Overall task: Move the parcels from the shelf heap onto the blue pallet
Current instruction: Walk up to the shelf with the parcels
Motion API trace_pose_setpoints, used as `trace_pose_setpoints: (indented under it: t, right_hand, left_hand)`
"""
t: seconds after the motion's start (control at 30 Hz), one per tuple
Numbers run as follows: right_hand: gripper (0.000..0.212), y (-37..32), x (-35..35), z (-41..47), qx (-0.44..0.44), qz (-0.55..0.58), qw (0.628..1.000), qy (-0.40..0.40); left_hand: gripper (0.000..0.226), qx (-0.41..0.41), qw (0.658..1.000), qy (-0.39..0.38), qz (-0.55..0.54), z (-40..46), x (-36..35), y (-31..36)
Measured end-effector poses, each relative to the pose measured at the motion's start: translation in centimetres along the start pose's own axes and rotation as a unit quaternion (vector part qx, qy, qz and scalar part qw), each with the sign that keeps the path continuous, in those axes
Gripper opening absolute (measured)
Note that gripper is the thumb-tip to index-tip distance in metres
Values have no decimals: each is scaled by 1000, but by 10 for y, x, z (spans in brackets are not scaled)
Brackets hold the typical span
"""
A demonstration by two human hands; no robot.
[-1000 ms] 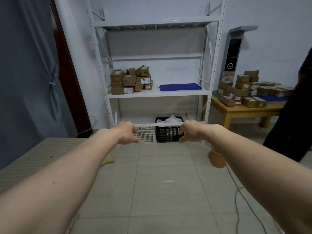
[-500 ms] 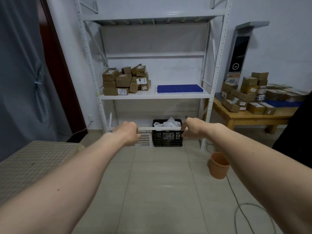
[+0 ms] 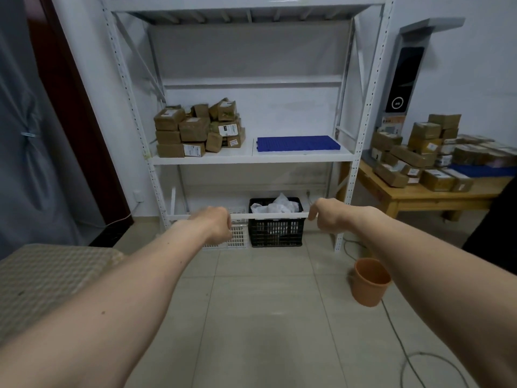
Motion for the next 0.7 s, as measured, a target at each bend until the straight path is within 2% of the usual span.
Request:
trace_pose_setpoints:
  t: [0.27,0.43,0.47,0.7]
  right_hand:
    - [30,-54,17,120,25,-15,1000,-3]
    - [34,-82,13,178,52,-9,998,17]
    - [36,-86,12,186,54,-6,998,17]
    - [24,-100,14,252,70,8,997,43]
  left_hand:
    - [22,-3,999,-34,-23,104,21,-66]
    - [14,9,999,27,-44,165,22,-95]
    - [17,17,998,35,-40,173,20,-99]
    - [30,28,998,28,-48,232,16,-117]
Point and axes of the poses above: each hand's wrist, its own z-axis towards the middle knuckle, its own x-axis out of the back of the hand, y = z × x, the point moved 2 cm from there along z, towards the middle knuckle, and after that the axes turned 4 degrees about y, right-handed, at the moved point
